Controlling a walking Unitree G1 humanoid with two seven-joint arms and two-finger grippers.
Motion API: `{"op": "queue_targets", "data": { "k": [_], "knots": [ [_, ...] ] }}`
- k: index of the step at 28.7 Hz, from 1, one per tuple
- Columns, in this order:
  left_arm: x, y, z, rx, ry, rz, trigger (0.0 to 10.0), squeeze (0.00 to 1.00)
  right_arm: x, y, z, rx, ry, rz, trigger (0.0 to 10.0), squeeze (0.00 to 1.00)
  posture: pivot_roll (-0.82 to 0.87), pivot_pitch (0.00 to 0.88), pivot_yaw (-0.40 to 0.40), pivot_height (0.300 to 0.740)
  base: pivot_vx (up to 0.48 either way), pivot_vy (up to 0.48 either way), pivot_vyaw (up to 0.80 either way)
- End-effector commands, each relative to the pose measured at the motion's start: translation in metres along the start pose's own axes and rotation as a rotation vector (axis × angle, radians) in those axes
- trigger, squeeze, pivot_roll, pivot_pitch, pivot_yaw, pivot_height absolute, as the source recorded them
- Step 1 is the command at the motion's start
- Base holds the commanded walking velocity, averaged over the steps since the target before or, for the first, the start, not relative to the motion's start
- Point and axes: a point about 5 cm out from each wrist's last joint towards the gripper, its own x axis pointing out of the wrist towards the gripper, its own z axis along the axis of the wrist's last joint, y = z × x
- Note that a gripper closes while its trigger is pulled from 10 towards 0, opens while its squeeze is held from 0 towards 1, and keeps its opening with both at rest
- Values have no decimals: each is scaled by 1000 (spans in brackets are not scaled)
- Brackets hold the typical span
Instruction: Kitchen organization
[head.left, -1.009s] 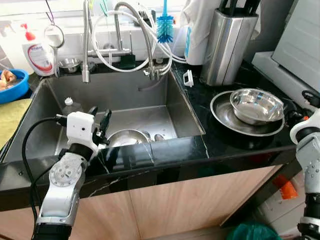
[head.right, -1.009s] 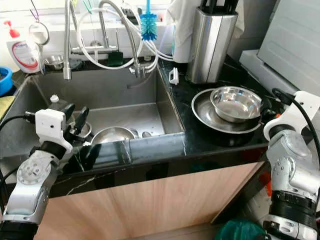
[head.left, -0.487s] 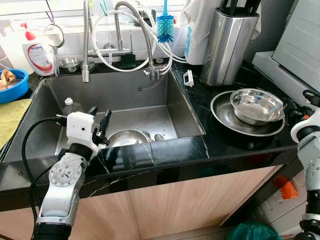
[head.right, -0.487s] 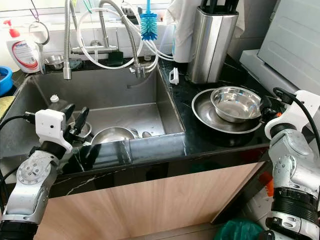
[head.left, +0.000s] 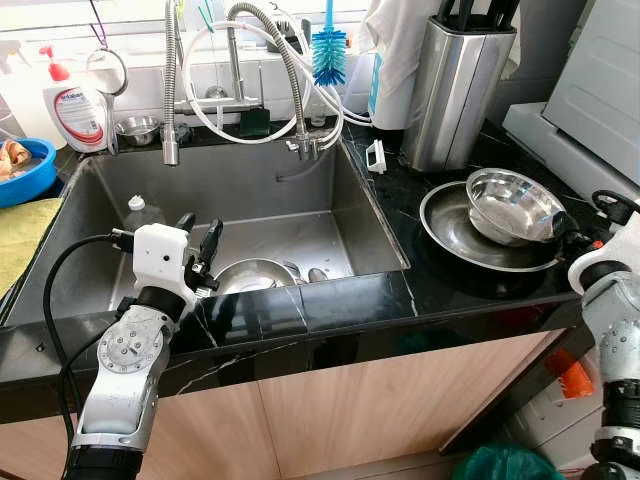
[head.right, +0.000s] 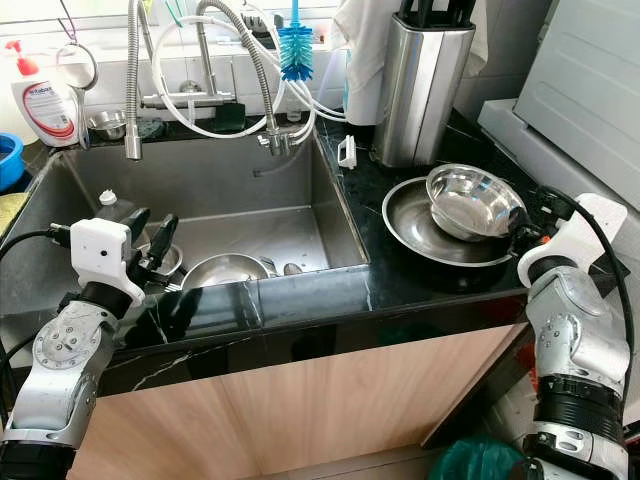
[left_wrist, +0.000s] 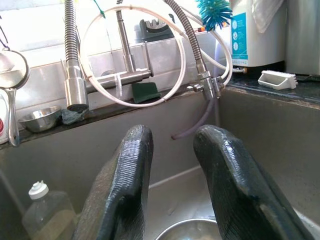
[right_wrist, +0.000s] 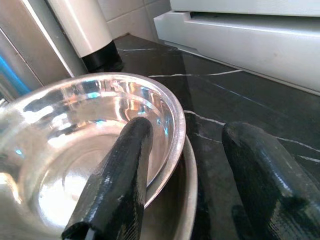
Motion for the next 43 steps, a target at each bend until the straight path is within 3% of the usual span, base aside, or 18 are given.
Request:
{"op": "queue_targets", "data": {
  "k": [1, 8, 20, 31, 43],
  "knots": [
    [2, 2, 3, 30, 2, -2, 10000, 0, 3, 4, 4, 9, -8, 10, 10000, 0, 46, 9, -21, 740, 0, 0, 0],
    [3, 2, 3, 32, -1, 0, 10000, 0, 4, 10, 16, 34, -69, 35, 10000, 0, 47, 7, -20, 740, 0, 0, 0],
    [2, 3, 3, 38, 4, -4, 10000, 0, 8, 12, 11, 57, -56, 13, 10000, 0, 51, 7, -20, 740, 0, 0, 0],
    [2, 4, 4, 45, -1, -3, 10000, 0, 11, 24, 16, 170, -63, 41, 10000, 0, 53, 7, -21, 740, 0, 0, 0],
    [2, 3, 4, 43, -3, -5, 10000, 0, 12, 17, 24, 211, -88, -33, 10000, 0, 53, 7, -23, 740, 0, 0, 0]
  ]
}}
